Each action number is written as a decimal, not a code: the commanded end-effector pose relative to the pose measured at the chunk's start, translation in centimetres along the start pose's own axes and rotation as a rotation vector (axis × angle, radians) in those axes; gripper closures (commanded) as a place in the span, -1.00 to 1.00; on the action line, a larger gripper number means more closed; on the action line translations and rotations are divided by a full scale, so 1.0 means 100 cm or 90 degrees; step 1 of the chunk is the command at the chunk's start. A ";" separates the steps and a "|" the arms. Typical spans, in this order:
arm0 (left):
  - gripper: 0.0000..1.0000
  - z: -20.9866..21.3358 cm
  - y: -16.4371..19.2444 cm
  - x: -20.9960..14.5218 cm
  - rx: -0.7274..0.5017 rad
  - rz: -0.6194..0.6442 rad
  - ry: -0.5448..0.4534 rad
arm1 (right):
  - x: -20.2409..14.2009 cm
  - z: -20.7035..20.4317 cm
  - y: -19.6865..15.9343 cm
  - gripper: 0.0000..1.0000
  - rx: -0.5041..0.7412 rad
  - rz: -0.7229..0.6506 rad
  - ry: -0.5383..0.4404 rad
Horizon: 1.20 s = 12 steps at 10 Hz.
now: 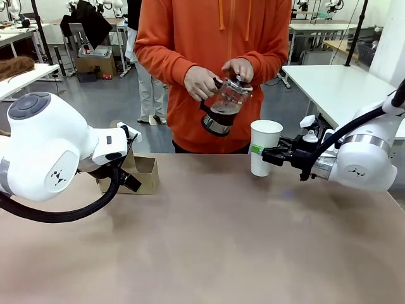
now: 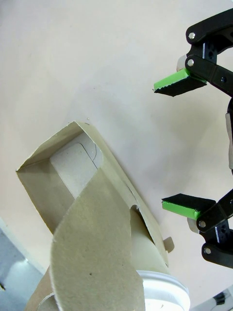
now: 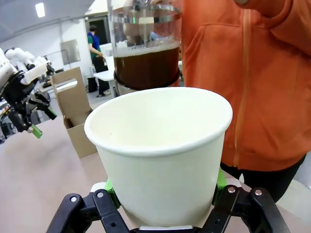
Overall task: Pour a drink into a cup and package it in a carrier.
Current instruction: Pick up the 600 ml Paper Cup and place it in the middle top area of the table, then when a person places the Paper Cup Lid on the 600 ml Paper Cup , lift the 600 ml Paper Cup.
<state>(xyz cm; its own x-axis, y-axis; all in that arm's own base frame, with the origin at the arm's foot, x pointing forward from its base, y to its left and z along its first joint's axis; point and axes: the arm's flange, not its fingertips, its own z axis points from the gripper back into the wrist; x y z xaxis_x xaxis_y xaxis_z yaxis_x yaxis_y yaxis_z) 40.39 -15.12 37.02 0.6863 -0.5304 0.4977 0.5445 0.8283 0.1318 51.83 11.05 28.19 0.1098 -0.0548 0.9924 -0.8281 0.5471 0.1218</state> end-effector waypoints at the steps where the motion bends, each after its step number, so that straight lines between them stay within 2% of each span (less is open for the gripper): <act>1: -1.00 0.000 0.000 0.000 -0.001 0.000 -0.001 | 0.001 0.000 0.000 -0.60 0.000 0.000 -0.003; 12: -1.00 0.000 0.000 0.000 -0.001 0.000 -0.001 | 0.001 0.000 0.000 -0.60 0.000 0.000 -0.003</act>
<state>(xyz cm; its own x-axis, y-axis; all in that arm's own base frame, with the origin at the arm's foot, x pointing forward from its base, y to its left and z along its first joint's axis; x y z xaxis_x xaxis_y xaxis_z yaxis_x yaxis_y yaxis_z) 40.39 -15.13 37.02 0.6863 -0.5304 0.4977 0.5445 0.8283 0.1318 51.86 10.91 28.18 0.1095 -0.0548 0.9925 -0.8267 0.5493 0.1216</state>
